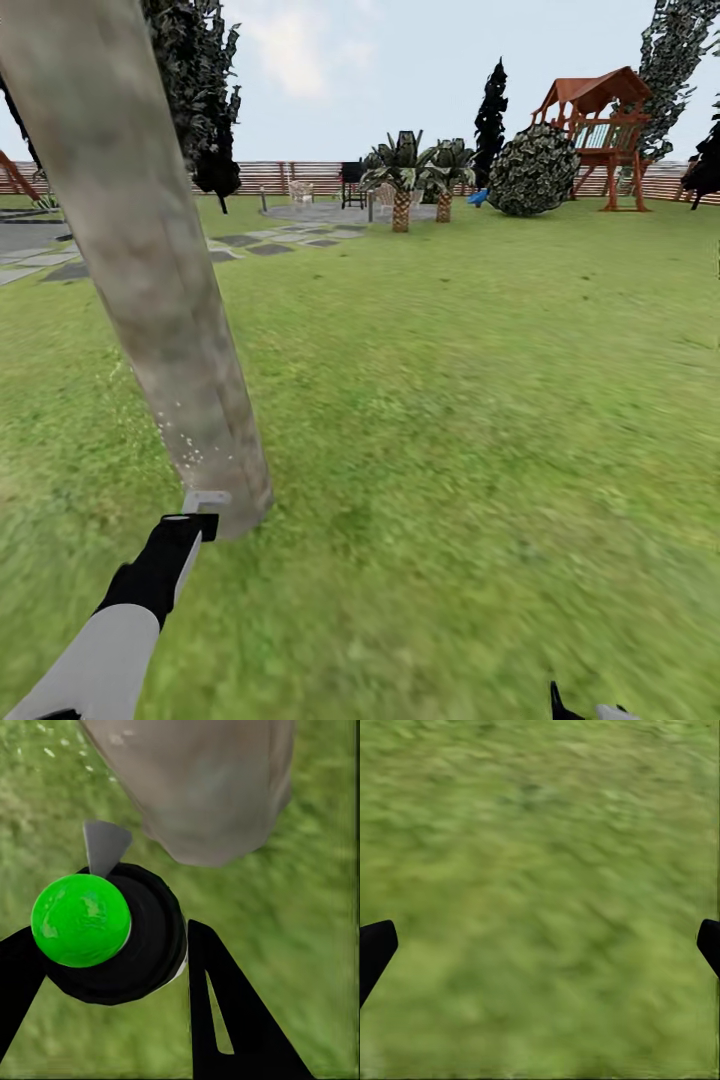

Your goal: In the garden, pick up the pesticide atomizer on the floor and spray pesticide onto both trees until each tree trunk is fully covered.

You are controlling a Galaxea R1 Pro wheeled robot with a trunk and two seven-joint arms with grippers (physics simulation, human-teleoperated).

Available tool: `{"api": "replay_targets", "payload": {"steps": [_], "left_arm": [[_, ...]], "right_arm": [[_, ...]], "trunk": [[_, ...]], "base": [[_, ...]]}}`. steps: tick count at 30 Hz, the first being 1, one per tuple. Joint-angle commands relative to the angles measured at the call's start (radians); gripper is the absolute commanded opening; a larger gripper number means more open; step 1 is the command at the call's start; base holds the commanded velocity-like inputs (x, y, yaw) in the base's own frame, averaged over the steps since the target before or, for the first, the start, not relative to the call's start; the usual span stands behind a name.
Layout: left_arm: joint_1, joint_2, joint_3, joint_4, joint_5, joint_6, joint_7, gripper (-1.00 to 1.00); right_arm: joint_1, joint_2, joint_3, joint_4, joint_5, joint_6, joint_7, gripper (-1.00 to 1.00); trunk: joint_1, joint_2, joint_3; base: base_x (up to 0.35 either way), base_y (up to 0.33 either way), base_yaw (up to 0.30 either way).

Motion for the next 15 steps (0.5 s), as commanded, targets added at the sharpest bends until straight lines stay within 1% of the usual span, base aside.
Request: {"api": "replay_targets", "payload": {"steps": [1, 4, 6, 8, 10, 12, 13, 15], "left_arm": [[0.000, 0.000, 0.000, 0.000, 0.000, 0.000, 0.000, -1.00], [0.000, 0.001, 0.001, -0.007, -0.002, 0.000, 0.001, -1.00], [0.000, 0.001, 0.001, -0.022, -0.002, 0.002, 0.001, -1.00], [0.000, 0.001, 0.002, -0.033, -0.003, 0.003, 0.001, -1.00], [0.000, 0.001, 0.008, -0.038, -0.001, 0.003, 0.001, -1.00], [0.000, -0.001, 0.009, -0.040, -0.001, 0.002, 0.001, -1.00], [0.000, 0.000, 0.010, -0.042, -0.001, 0.002, 0.001, -1.00], [0.000, 0.003, 0.011, -0.043, -0.002, 0.002, 0.001, -1.00]], "right_arm": [[0.000, 0.001, -0.001, 0.004, 0.000, -0.007, 0.000, 1.00], [0.000, 0.004, -0.001, 0.010, -0.001, -0.020, 0.000, 1.00], [0.000, 0.013, -0.001, 0.014, -0.001, -0.020, 0.000, 1.00], [0.000, 0.020, -0.001, 0.020, 0.000, -0.015, 0.001, 1.00], [0.000, 0.024, -0.001, 0.066, 0.001, -0.011, 0.001, 1.00], [0.001, 0.045, -0.001, 0.077, 0.001, -0.010, 0.001, 1.00], [0.001, 0.067, -0.001, 0.081, 0.000, -0.010, 0.000, 1.00], [0.001, 0.081, -0.001, 0.082, 0.000, -0.011, 0.001, 1.00]], "trunk": [[0.000, 0.000, 0.000], [0.000, 0.000, 0.000], [0.000, 0.000, 0.000], [0.000, 0.000, 0.000], [0.000, 0.000, 0.000], [0.000, 0.000, 0.000], [0.000, 0.000, 0.000], [0.000, 0.000, 0.000]], "base": [[-0.257, -0.200, 0.000], [-0.262, -0.197, 0.000], [-0.187, -0.148, 0.000], [-0.011, -0.101, 0.000], [0.137, -0.111, 0.000], [0.060, -0.043, 0.000], [0.015, -0.011, 0.000], [0.009, -0.005, 0.000]]}}
